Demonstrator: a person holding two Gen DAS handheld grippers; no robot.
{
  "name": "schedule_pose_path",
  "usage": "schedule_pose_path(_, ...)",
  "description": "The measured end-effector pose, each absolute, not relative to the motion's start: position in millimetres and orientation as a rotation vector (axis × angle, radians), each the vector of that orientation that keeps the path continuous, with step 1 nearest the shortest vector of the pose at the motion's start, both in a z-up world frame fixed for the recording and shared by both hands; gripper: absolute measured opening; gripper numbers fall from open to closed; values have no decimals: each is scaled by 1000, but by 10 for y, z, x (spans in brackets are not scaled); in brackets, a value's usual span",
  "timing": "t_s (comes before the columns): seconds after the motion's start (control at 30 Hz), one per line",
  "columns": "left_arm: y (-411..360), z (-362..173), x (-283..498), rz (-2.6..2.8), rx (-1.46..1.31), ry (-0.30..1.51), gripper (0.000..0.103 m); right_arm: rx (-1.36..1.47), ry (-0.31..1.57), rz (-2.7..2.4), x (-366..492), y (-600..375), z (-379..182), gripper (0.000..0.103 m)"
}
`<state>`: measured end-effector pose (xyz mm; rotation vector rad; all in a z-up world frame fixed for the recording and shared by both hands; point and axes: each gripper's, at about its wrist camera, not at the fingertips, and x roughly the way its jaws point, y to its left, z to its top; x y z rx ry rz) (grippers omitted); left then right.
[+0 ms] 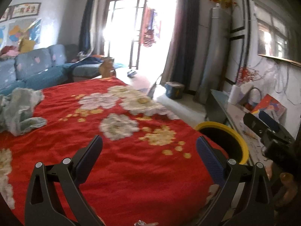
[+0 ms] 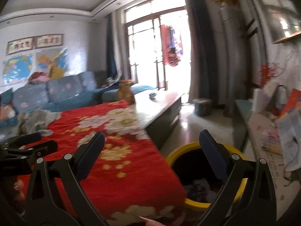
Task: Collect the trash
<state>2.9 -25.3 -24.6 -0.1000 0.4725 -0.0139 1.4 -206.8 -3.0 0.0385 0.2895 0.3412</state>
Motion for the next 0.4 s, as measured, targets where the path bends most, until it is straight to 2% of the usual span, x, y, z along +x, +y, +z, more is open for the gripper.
schedule_pose_path(0.13, 541, -172, -101, 137, -223, 543, 97, 34, 380, 589, 134, -1370, 175, 92)
schedule_pose_path(0.2, 1111, -179, -243, 304, -259, 559, 97, -33, 503, 761, 210, -577, 213, 92)
schedule_pose_path(0.4, 2795, -601, -795, 778, -363, 703, 97, -161, 821, 1065, 79, 1509, -232, 92)
